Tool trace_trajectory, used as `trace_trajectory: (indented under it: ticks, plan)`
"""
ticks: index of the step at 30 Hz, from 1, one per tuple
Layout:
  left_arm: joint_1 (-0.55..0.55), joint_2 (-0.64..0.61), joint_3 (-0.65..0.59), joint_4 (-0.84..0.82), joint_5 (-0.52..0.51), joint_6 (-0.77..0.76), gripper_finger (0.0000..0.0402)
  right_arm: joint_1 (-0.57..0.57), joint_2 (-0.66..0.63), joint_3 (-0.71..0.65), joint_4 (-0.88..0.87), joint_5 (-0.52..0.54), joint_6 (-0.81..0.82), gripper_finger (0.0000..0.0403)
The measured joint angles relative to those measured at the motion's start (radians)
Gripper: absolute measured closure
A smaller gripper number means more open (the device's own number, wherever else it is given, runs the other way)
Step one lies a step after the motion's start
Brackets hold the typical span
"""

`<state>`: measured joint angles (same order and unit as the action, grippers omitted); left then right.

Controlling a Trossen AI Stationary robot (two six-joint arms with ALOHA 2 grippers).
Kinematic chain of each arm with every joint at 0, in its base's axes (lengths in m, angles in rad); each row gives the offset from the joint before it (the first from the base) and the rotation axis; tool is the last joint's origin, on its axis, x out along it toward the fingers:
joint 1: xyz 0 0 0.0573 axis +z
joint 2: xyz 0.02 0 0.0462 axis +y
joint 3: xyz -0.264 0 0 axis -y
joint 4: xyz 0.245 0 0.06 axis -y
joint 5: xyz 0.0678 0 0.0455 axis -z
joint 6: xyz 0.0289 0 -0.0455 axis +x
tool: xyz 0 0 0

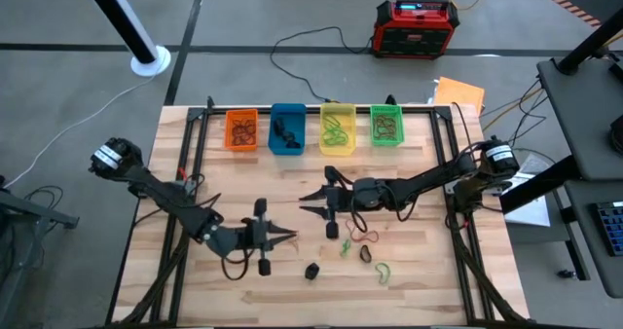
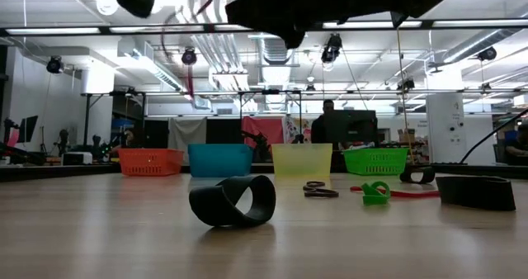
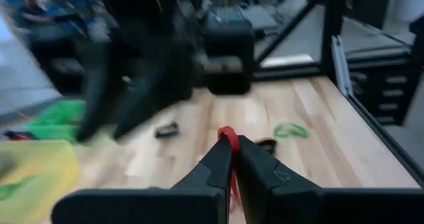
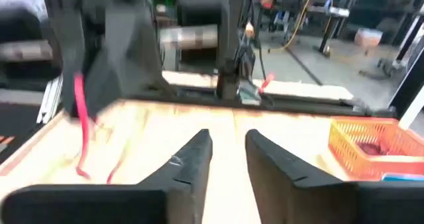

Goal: Sort rubber bands into baskets
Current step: Put the red rubber band into the green bin

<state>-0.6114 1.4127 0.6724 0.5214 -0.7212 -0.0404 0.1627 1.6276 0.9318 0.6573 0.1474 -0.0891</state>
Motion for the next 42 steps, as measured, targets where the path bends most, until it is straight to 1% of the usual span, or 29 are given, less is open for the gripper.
trace_trajectory:
  ticks: [2,6,9,11,14,18,21,23,26,28,30,32,33,35,37,38,40,42]
  plan:
    - [-0.018,-0.012,0.000,0.018,-0.053,0.025,0.0401,0.000,0.000,0.000,-0.030,0.001,0.012,0.0297]
    - [-0.032,-0.045,0.000,0.020,-0.115,0.027,0.0401,-0.002,0.000,0.000,-0.046,0.009,0.009,0.0256]
    - [-0.034,-0.057,0.000,0.018,-0.167,0.018,0.0401,-0.003,0.000,0.000,-0.047,0.010,-0.015,0.0233]
    - [-0.035,-0.057,0.000,0.003,-0.224,0.003,0.0401,-0.003,0.000,0.000,-0.048,0.010,-0.026,0.0221]
    - [-0.035,-0.057,0.000,-0.073,-0.311,-0.061,0.0401,-0.004,0.000,0.000,-0.050,0.010,-0.027,0.0207]
    - [-0.034,-0.057,-0.001,-0.205,-0.380,-0.217,0.0401,-0.009,0.000,0.000,-0.054,0.010,-0.034,0.0195]
    - [-0.035,-0.057,-0.001,-0.276,-0.389,-0.341,0.0402,-0.024,0.000,0.000,-0.058,0.010,-0.030,0.0191]
    - [-0.036,-0.057,-0.002,-0.288,-0.389,-0.390,0.0402,-0.034,-0.008,0.002,-0.057,0.010,-0.003,0.0190]
    - [-0.038,-0.060,-0.002,-0.287,-0.370,-0.413,0.0402,-0.041,-0.024,0.046,-0.064,0.003,-0.009,0.0194]
    - [-0.038,-0.060,-0.002,-0.285,-0.361,-0.418,0.0402,-0.046,-0.036,0.083,-0.088,0.001,-0.064,0.0199]
    - [-0.038,-0.060,-0.002,-0.277,-0.359,-0.422,0.0402,-0.067,-0.039,0.116,-0.122,-0.003,-0.112,0.0204]
    - [-0.038,-0.061,-0.002,-0.276,-0.354,-0.431,0.0402,-0.104,-0.039,0.136,-0.174,-0.007,-0.107,0.0210]
    - [-0.038,-0.061,-0.002,-0.276,-0.344,-0.435,0.0402,-0.122,-0.038,0.140,-0.196,-0.027,-0.089,0.0213]
    - [-0.038,-0.061,-0.002,-0.276,-0.323,-0.443,0.0402,-0.149,-0.038,0.138,-0.219,-0.118,-0.041,0.0217]
    - [-0.038,-0.059,-0.002,-0.276,-0.308,-0.445,0.0402,-0.152,-0.038,0.123,-0.208,-0.218,0.008,0.0222]
    - [-0.038,-0.057,-0.002,-0.277,-0.309,-0.444,0.0402,-0.146,-0.038,0.118,-0.201,-0.239,0.013,0.0224]
    - [-0.037,-0.054,-0.002,-0.277,-0.309,-0.443,0.0402,-0.138,-0.036,0.114,-0.179,-0.230,-0.051,0.0228]
    - [-0.034,-0.054,-0.002,-0.279,-0.309,-0.441,0.0402,-0.152,-0.039,0.124,-0.141,-0.164,-0.125,0.0233]
